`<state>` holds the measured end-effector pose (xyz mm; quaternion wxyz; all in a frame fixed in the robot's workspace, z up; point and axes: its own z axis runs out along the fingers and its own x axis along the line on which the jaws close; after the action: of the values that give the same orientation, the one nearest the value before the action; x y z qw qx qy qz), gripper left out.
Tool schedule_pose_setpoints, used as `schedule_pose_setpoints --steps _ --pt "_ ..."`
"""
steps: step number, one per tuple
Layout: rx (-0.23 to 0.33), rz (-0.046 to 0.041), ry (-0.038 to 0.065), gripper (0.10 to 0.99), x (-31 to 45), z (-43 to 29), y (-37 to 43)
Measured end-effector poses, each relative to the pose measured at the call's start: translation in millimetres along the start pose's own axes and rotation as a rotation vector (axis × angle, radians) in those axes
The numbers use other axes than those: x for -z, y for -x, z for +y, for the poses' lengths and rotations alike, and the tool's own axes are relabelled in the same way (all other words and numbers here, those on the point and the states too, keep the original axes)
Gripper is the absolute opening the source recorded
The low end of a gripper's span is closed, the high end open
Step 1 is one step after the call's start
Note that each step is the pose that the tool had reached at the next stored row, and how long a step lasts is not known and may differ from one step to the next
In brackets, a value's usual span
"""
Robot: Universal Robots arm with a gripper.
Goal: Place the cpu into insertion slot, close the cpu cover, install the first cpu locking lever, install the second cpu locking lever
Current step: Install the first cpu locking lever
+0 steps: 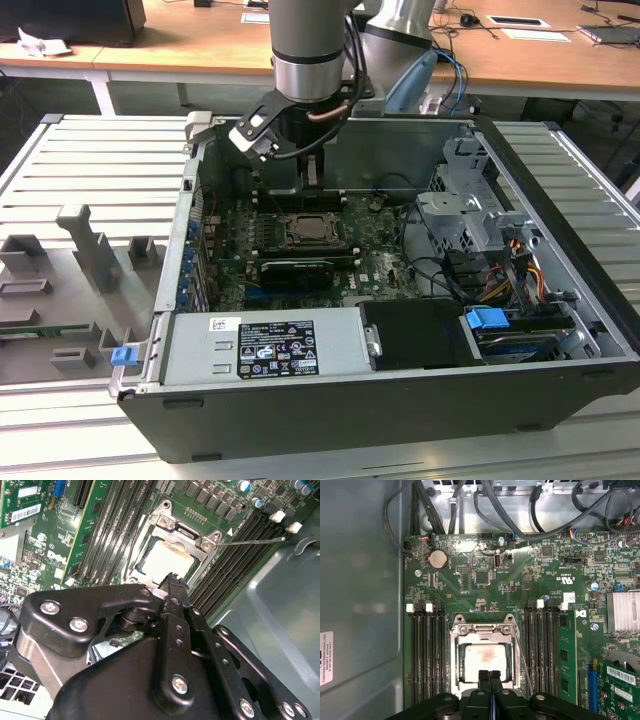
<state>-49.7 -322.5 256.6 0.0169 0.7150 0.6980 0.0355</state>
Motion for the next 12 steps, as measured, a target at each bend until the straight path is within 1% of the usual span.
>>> schedule_pose_setpoints --steps 12 --pt "0.000 -0.0001 0.000 0.106 8.9 0.7 -0.2"
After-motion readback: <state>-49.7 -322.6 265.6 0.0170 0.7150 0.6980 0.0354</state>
